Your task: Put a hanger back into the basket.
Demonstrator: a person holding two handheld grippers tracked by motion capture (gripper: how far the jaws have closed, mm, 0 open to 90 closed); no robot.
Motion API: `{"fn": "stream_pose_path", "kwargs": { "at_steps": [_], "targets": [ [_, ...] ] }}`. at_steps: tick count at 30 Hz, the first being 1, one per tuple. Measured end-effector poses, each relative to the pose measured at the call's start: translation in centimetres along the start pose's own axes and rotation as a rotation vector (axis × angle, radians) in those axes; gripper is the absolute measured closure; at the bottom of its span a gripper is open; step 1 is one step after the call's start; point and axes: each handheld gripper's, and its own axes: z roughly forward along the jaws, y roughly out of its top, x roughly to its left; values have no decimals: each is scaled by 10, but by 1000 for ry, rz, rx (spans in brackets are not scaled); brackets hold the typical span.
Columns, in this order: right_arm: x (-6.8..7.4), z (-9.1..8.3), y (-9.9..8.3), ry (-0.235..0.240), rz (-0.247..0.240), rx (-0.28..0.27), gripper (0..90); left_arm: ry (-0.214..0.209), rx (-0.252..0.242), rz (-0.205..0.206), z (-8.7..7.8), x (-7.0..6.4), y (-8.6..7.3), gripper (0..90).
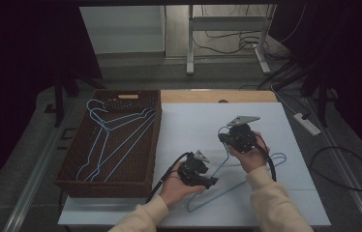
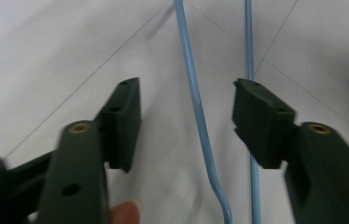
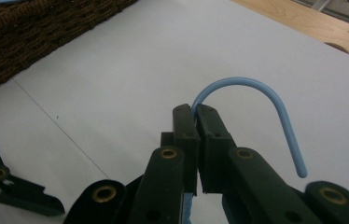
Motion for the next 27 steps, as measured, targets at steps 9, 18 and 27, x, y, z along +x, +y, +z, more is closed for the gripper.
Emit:
{"fn": "stream_pose_path", "kwargs": {
  "at_steps": [9, 18, 27],
  "targets": [
    [-1, -3, -1, 5, 5, -13, 881, -66, 6, -12, 3, 4, 1, 795],
    [-7, -15, -5, 9, 46, -74, 870, -31, -35, -48, -5, 9, 1, 866],
    [0, -47, -19, 22, 93, -220, 586, -21, -107, -56, -20, 6, 0, 868]
  ]
}}
